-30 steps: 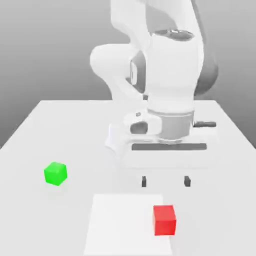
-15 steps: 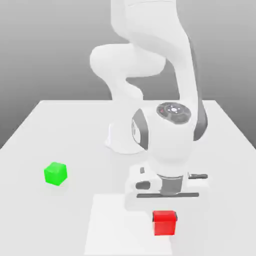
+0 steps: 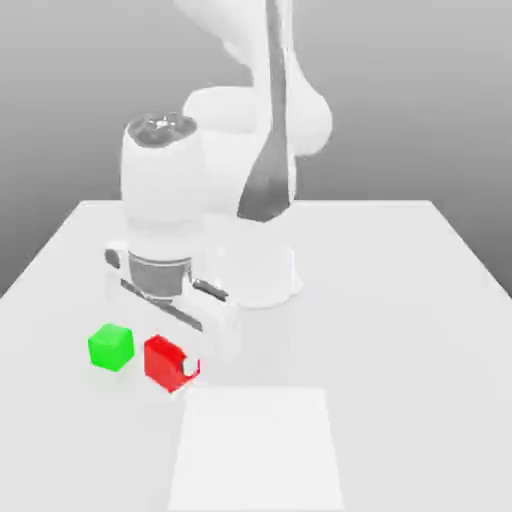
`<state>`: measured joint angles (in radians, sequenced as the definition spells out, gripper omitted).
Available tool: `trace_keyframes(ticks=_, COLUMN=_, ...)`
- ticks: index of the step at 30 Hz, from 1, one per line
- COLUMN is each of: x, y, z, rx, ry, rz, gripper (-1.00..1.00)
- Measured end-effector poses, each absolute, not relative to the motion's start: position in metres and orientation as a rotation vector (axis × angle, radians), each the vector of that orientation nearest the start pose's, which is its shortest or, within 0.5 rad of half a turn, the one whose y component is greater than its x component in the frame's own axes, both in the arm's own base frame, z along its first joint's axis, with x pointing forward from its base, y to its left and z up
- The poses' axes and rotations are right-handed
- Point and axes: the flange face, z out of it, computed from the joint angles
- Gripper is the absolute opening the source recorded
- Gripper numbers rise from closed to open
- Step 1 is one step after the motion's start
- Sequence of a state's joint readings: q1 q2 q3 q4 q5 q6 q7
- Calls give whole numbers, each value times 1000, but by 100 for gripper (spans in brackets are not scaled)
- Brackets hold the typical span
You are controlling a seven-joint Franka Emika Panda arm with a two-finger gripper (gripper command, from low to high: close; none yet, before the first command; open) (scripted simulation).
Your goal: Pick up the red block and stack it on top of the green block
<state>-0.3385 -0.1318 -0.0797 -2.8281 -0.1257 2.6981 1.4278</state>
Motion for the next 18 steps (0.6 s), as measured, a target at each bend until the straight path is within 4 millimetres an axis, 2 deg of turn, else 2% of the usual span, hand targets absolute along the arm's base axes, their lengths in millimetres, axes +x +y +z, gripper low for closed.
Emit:
trace_keyframes(ticks=4, x=281, y=-196, z=245, rx=-1602, ry=2731, rz=-26, gripper=-100)
trace_keyframes(ticks=7, x=235, y=-224, z=245, rx=-1225, ry=2900, rz=-10, gripper=-100)
trace_keyframes(ticks=8, x=226, y=-229, z=240, rx=-1145, ry=2927, rz=-5, gripper=-100)
trace_keyframes(ticks=10, x=220, y=-233, z=227, rx=-1084, ry=2946, rz=-1, gripper=-100)
trace_keyframes(ticks=15, x=217, y=-233, z=188, rx=-1068, ry=2951, rz=0, gripper=-100)
trace_keyframes(ticks=16, x=216, y=-233, z=182, rx=-1065, ry=2953, rz=-1, gripper=100)
trace_keyframes(ticks=18, x=217, y=-233, z=182, rx=-1068, ry=2952, rz=-1, gripper=100)
